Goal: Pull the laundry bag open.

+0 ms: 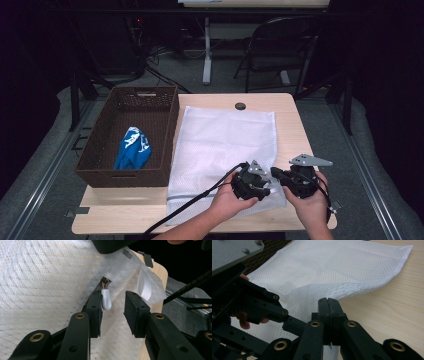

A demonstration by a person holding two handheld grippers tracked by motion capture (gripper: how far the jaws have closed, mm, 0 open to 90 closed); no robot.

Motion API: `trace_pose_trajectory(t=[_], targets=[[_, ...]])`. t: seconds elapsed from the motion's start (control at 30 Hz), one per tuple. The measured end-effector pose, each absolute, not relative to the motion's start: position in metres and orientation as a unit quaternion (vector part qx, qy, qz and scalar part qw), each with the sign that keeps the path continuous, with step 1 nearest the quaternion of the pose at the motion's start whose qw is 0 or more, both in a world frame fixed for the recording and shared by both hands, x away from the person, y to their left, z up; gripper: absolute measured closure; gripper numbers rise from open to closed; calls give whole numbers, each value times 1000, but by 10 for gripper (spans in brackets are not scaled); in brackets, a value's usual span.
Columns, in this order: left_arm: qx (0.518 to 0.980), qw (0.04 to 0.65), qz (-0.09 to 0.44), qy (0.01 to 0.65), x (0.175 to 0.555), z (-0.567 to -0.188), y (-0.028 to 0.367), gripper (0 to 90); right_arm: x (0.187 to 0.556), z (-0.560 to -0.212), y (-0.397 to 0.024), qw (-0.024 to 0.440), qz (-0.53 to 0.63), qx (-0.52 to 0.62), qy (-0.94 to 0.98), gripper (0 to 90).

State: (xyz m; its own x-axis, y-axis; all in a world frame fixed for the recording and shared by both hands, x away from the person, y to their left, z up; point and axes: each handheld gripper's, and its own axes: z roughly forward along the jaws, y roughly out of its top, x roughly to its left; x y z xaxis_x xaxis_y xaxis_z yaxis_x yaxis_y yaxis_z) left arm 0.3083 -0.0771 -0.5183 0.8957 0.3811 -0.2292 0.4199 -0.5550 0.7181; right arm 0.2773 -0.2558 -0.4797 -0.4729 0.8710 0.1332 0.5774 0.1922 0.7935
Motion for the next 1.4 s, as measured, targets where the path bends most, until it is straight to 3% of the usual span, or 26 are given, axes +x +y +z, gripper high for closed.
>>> trace_pose_trajectory(t=[0.33, 1.03, 1.4], targets=[[878, 413, -8, 240, 310, -516, -74, 814, 277, -480, -254, 178, 415, 481, 752, 900], [879, 415, -11, 234, 310, -515, -72, 863, 277, -484, -261, 158, 430, 489, 742, 891], [877, 418, -12, 238, 312, -517, -70, 863, 276, -487, -269, 144, 433, 492, 741, 746]])
